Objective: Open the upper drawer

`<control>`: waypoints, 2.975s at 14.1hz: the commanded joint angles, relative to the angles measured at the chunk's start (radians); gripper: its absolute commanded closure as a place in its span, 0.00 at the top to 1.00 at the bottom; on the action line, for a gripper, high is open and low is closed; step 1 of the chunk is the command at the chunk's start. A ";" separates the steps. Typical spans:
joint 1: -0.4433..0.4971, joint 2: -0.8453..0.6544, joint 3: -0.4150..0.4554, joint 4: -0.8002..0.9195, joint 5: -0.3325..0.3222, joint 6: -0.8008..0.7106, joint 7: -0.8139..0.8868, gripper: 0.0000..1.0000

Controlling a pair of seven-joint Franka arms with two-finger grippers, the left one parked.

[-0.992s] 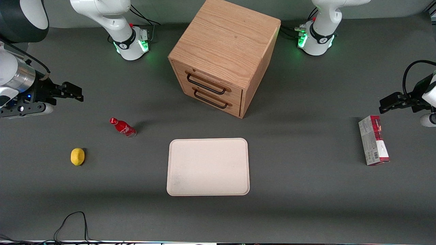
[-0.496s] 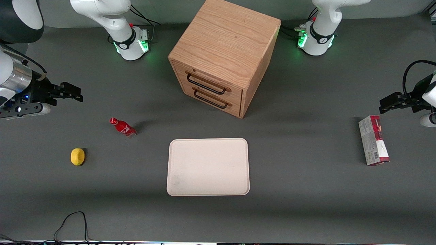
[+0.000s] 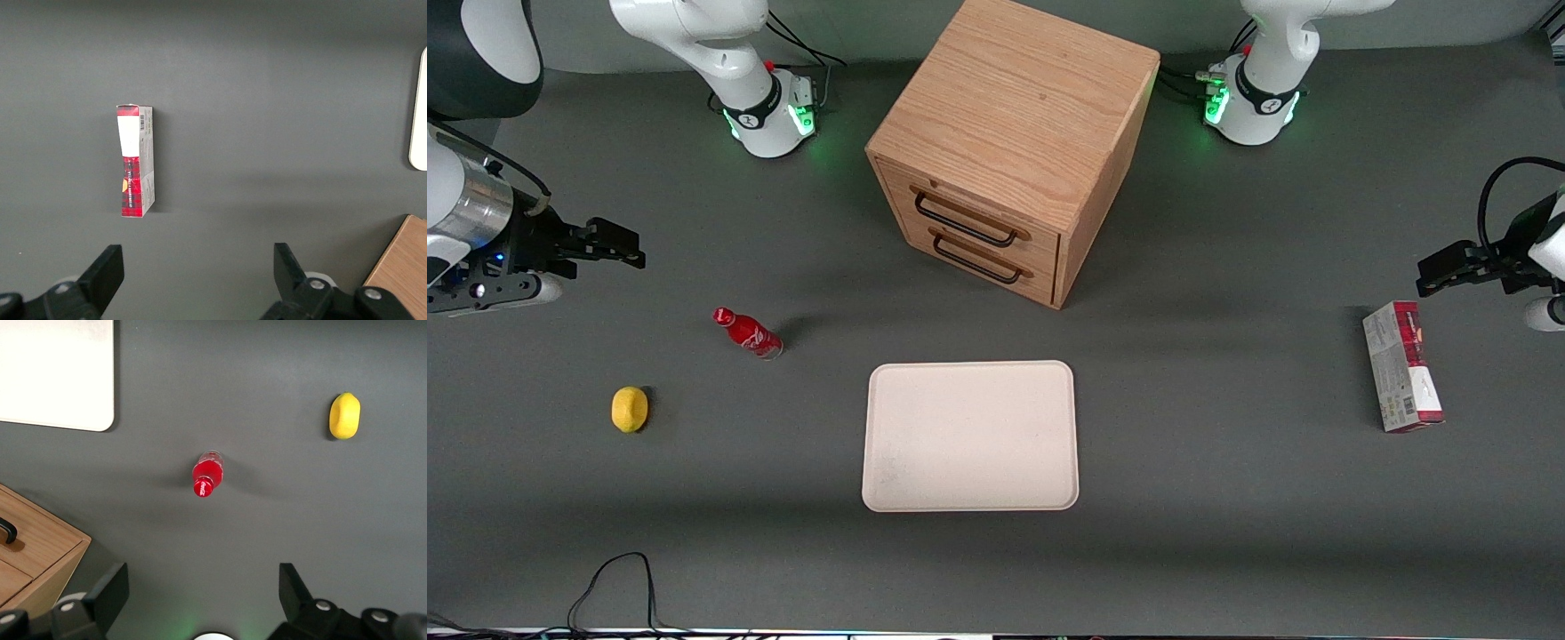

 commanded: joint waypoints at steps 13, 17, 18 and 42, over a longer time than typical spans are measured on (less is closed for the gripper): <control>0.310 0.226 0.009 0.221 0.110 -0.062 0.134 1.00; 0.440 0.251 0.022 0.263 0.106 -0.065 -0.034 1.00; 0.453 0.258 0.023 0.272 0.107 -0.065 -0.057 1.00; 0.508 0.532 0.162 0.382 0.156 -0.031 -0.314 1.00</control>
